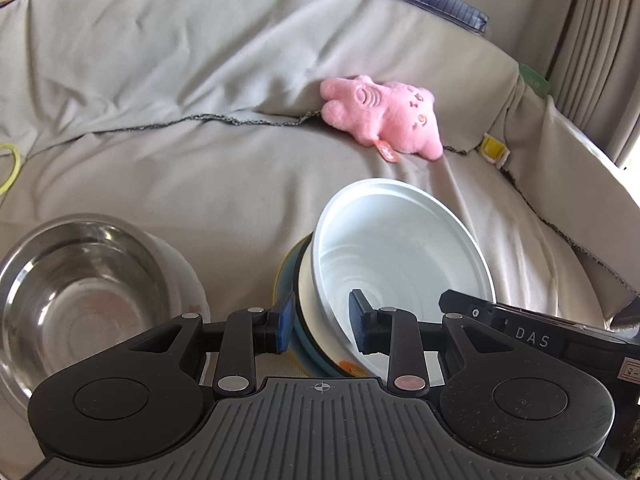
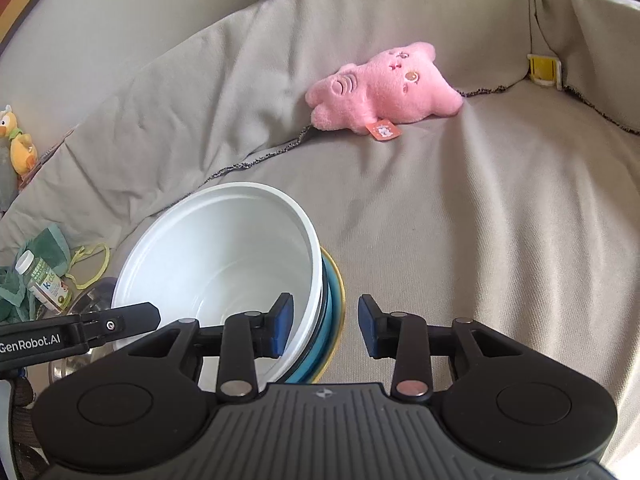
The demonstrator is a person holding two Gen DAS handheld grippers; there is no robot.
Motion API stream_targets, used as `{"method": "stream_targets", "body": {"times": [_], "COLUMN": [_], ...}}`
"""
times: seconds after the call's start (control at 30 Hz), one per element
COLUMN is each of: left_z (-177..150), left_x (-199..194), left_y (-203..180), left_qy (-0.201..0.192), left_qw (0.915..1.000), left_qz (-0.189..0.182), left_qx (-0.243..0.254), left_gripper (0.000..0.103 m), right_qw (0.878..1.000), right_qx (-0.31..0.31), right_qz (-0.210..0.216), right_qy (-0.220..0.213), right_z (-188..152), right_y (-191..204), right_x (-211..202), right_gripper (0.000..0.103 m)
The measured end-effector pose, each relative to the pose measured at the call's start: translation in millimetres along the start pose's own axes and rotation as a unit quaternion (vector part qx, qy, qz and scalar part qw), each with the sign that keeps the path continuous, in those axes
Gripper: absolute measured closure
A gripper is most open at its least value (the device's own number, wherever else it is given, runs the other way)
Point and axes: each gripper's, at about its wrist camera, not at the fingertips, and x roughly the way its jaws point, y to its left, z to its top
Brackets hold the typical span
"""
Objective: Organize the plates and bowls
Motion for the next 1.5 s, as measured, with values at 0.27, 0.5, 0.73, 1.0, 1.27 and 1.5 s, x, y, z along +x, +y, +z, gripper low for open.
{"method": "stream_targets", "body": {"times": [0.27, 0.5, 0.73, 1.0, 1.27, 1.5], "left_z": [2, 3, -7, -34, -42, -35], "left_x": [-13, -46, -90, -110, -88, -62], "left_y": [14, 45, 114, 197, 241, 258], "left_qy": [0.006, -0.02, -0.047, -0.034, -0.021, -0.009], "left_qw": [0.9994, 0.9975, 0.994, 0.9842, 0.9828, 0.9832], "left_qz": [-0.029, -0.044, 0.002, 0.041, 0.032, 0.027], "left_qx": [-0.02, -0.052, -0.098, -0.169, -0.181, -0.18], "left_gripper": [0.071, 0.071, 0.071, 0.071, 0.071, 0.069], "right_qw": [0.999, 0.995, 0.994, 0.994, 0.993, 0.993], "right_qx": [-0.019, -0.058, -0.088, -0.109, -0.092, -0.065], "right_qz": [-0.046, -0.059, -0.047, -0.019, 0.002, -0.005], "right_qy": [-0.017, -0.055, -0.052, -0.023, 0.072, 0.093], "right_z": [5, 17, 9, -34, -64, -77], "right_y": [12, 45, 96, 153, 199, 215], "right_x": [-11, -46, -52, -45, 8, 38], "right_gripper": [0.056, 0.052, 0.047, 0.047, 0.052, 0.052]}}
